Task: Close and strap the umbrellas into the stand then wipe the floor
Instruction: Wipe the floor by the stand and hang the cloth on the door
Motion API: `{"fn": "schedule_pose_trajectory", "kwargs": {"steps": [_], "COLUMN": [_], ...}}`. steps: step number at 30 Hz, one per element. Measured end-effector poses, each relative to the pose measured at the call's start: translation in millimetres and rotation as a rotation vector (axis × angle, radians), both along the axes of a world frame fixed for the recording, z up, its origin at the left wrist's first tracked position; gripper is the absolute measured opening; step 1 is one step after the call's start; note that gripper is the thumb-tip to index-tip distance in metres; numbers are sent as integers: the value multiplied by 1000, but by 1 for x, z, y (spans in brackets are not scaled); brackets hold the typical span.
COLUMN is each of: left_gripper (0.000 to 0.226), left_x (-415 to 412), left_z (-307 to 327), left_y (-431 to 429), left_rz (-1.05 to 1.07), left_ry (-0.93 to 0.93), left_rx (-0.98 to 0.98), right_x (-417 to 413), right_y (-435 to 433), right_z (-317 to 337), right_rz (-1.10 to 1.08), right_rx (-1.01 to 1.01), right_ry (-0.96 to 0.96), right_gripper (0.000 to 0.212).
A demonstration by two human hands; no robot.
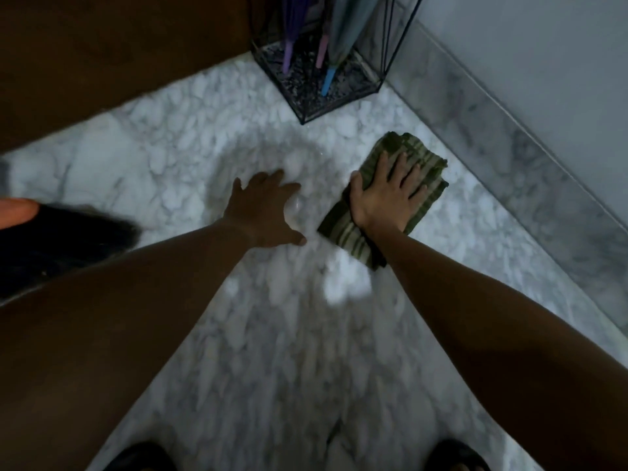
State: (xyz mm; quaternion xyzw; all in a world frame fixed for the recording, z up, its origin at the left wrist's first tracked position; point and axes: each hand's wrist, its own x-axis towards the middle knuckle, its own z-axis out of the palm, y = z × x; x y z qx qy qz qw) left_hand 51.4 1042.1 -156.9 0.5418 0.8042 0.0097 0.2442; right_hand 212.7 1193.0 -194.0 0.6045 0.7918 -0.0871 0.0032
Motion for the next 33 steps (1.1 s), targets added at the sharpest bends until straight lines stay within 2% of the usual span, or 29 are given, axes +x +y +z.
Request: {"fn": "schedule_pose_trajectory", "kwargs": {"steps": [3,6,10,14,20,24,26,28,30,33], "left_gripper": [107,109,98,86,67,33,28,39,51,65], "left_x": [-11,-15,-23,-41,-47,-42,-45,-49,-49,-38], "left_z": [-8,-20,-24,-8,-1,13,21,32,57,121], "left_y": [-8,-24,-53,-72,-77,-71,-69,-70,-72,-72], "left_rz": [2,49,231,402,475,585,559,484,376,268], "left_ry": [-67,-157,-251,-318,-449,-489,-430,-399,-405,-484], "left_rx": [101,258,455,435,392,427,363,211,67,44], "right_x": [-31,-67,-100,-98,-82,-66,-55,-49,-48,-48], "right_y": [10,3,-26,-37,-110,-128,-119,-106,-91,-74], "right_z": [0,1,-1,0,-5,-9,-5,10,46,135], "right_rz": [77,265,484,578,971,1103,1188,1177,1004,740], "right_rx": [3,-8,5,11,2,-21,-95,-246,-395,-602], "right_ry": [-14,0,-5,-37,57,183,275,388,463,487], "right_gripper": [77,76,76,74,69,59,53,48,40,29]}}
